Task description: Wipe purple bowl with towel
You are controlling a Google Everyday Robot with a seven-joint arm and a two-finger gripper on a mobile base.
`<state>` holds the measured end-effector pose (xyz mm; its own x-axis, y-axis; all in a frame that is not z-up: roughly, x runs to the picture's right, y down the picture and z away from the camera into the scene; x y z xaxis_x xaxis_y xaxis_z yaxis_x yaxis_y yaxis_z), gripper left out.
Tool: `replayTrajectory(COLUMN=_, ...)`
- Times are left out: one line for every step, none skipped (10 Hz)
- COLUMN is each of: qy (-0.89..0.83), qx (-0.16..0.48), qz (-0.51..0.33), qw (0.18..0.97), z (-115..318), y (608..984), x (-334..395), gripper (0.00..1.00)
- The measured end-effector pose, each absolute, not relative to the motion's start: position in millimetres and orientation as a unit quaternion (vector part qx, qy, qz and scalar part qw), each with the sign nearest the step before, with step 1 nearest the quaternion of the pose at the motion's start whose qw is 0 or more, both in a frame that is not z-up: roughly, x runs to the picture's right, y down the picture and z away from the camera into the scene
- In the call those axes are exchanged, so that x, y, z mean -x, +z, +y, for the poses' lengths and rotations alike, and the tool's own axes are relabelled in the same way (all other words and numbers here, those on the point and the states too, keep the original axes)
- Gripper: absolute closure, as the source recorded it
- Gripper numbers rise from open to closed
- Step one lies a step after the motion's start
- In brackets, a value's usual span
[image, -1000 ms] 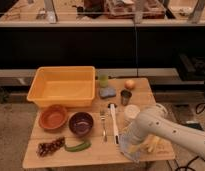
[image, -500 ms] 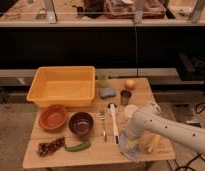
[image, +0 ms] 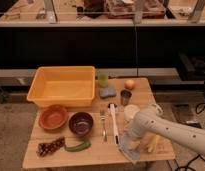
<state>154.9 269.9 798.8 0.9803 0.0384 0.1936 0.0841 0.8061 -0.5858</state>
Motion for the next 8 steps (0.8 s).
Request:
replayTrajectory(qy=-0.011, qx=0.312, qz=-0.094, qw=0.946, z=272.5, y=802.8, x=-155.3, gripper=0.41)
replayTrajectory(qy=-0.011, qx=0.312, qz=-0.091, qw=0.946, z=272.4, y=805.3, x=-154.8, gripper=0.53)
replayTrajectory(qy=-0.011, qx=0.314, qz=-0.09, qw=0.945, z=272.9, y=802.8, x=-156.1, gripper=0.63)
replayTrajectory(qy=-0.012, qx=0.315, qz=-0.089, qw=0.945, z=272.7, y=800.7, x=-157.4, gripper=0.73)
replayTrajectory(qy=-0.013, qx=0.316, qz=-0.088, qw=0.945, z=272.0, y=798.7, x=-158.7, gripper=0.83)
replayTrajectory(qy=-0.014, qx=0.32, qz=-0.086, qw=0.943, z=274.1, y=796.8, x=-161.3, gripper=0.93)
replayTrajectory(qy=-0.014, qx=0.318, qz=-0.085, qw=0.944, z=273.2, y=797.2, x=-162.5, gripper=0.98)
replayTrajectory(qy=-0.012, qx=0.318, qz=-0.086, qw=0.944, z=273.1, y=796.9, x=-162.8, gripper=1.0)
